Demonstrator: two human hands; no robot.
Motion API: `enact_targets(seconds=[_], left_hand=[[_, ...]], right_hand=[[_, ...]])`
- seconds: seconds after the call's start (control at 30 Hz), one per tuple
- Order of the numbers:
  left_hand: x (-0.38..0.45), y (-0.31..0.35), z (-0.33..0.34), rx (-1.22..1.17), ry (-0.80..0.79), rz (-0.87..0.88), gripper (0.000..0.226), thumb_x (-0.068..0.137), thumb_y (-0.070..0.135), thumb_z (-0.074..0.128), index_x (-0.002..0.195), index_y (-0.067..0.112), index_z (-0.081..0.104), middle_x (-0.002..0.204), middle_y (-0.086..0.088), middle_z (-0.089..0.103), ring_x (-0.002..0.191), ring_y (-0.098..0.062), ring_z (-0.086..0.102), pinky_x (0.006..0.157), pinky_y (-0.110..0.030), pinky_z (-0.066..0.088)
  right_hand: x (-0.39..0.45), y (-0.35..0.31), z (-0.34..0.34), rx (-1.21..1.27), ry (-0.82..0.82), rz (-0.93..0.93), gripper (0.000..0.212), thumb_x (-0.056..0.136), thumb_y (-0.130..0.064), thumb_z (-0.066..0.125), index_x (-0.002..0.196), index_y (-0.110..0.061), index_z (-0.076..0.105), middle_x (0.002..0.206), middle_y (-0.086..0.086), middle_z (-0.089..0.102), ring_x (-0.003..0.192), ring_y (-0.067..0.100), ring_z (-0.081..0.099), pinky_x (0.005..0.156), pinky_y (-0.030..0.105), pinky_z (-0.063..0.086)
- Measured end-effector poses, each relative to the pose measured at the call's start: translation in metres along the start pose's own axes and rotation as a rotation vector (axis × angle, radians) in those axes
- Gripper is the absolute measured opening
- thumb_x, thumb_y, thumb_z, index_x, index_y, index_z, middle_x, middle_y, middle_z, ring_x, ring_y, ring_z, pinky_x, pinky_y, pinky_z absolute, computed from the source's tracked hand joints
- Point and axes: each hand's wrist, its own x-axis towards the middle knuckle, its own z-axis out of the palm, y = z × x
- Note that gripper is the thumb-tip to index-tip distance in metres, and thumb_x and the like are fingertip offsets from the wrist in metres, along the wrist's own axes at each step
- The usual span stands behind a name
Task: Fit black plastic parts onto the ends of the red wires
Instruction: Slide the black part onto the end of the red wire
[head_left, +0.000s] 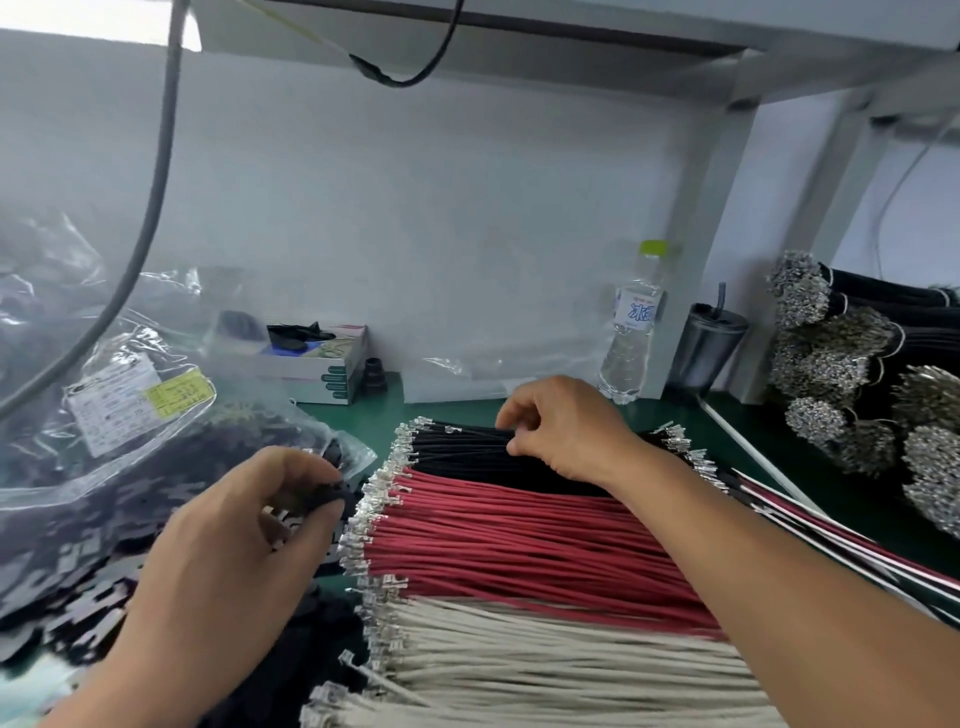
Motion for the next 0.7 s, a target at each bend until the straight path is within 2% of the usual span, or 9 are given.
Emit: enact_targets(seconds=[0.07,0.13,0.2,0.3,0.37,0.43,0.53,0.63,0.7], left_hand=[[0.0,0.004,0.0,-0.001,0.021,0.022,0.047,0.076,0.022,0.083,0.106,0.053,0.065,0.103,0.038,0.066,0.078,0.006,0.065,0.058,-0.011,0.048],[0.0,0.006,-0.001,-0.005,0.043,0.059,0.045,0.076,0.018,0.085,0.105,0.05,0.072,0.107,0.036,0.066,0.077,0.014,0.061,0.067,-0.004,0.045],[0.0,0.008,-0.001,-0.046,0.084,0.028,0.039,0.075,0.015,0.088,0.096,0.046,0.077,0.098,0.033,0.068,0.068,0.017,0.057,0.064,0.004,0.038],[0.002,0.007,0.001,-0.266,0.14,-0.064,0.028,0.076,0.015,0.088,0.084,0.04,0.08,0.077,0.022,0.073,0.058,0.006,0.061,0.055,0.0,0.042],[0.003,0.01,-0.001,-0.539,0.127,-0.144,0.027,0.077,0.011,0.085,0.09,0.034,0.081,0.081,0.007,0.079,0.062,-0.003,0.069,0.057,-0.009,0.052],[0.002,0.016,-0.003,-0.747,0.08,-0.214,0.032,0.073,0.007,0.082,0.098,0.027,0.083,0.086,-0.007,0.08,0.069,-0.019,0.076,0.063,-0.018,0.06],[-0.001,0.026,-0.005,-0.888,-0.02,-0.245,0.03,0.066,0.005,0.081,0.094,0.014,0.083,0.087,-0.019,0.079,0.074,-0.031,0.078,0.065,-0.028,0.064],[-0.004,0.03,-0.003,-0.915,-0.098,-0.233,0.025,0.066,0.003,0.082,0.09,0.007,0.079,0.089,-0.021,0.078,0.08,-0.033,0.079,0.065,-0.028,0.063],[-0.004,0.03,-0.003,-0.899,-0.123,-0.223,0.025,0.066,0.006,0.083,0.09,0.007,0.079,0.09,-0.02,0.079,0.083,-0.033,0.079,0.066,-0.028,0.063]], right_hand=[[0.001,0.0,0.001,-0.076,-0.048,-0.008,0.023,0.092,-0.022,0.071,0.112,-0.033,0.073,0.105,-0.016,0.071,0.097,0.007,0.066,0.078,0.024,0.045],[0.0,-0.002,-0.001,-0.127,-0.017,-0.034,0.024,0.098,-0.022,0.06,0.117,-0.031,0.071,0.114,-0.01,0.066,0.106,0.014,0.064,0.083,0.027,0.043],[-0.003,-0.007,-0.013,-0.143,0.1,-0.082,0.023,0.102,-0.023,0.053,0.116,-0.027,0.07,0.107,-0.009,0.056,0.1,0.017,0.063,0.08,0.03,0.044],[-0.012,-0.016,-0.038,-0.271,0.38,-0.197,0.024,0.104,-0.021,0.048,0.118,-0.024,0.068,0.104,-0.006,0.05,0.085,0.02,0.061,0.07,0.034,0.047],[-0.03,-0.027,-0.05,-0.285,0.582,-0.318,0.019,0.099,-0.018,0.058,0.11,-0.022,0.073,0.099,-0.004,0.054,0.079,0.018,0.059,0.063,0.03,0.046],[-0.056,-0.04,-0.047,-0.233,0.673,-0.422,0.009,0.094,-0.023,0.066,0.096,-0.023,0.075,0.089,-0.007,0.055,0.07,0.01,0.053,0.058,0.023,0.039],[-0.095,-0.057,-0.019,-0.118,0.642,-0.484,0.008,0.092,-0.028,0.069,0.088,-0.025,0.075,0.082,-0.012,0.054,0.062,0.002,0.045,0.056,0.014,0.035],[-0.113,-0.061,0.002,0.02,0.602,-0.483,0.011,0.092,-0.034,0.067,0.09,-0.028,0.076,0.081,-0.015,0.055,0.062,0.002,0.05,0.052,0.019,0.044],[-0.117,-0.058,0.003,0.098,0.587,-0.457,0.014,0.092,-0.04,0.066,0.089,-0.03,0.076,0.082,-0.017,0.055,0.064,0.003,0.054,0.054,0.018,0.043]])
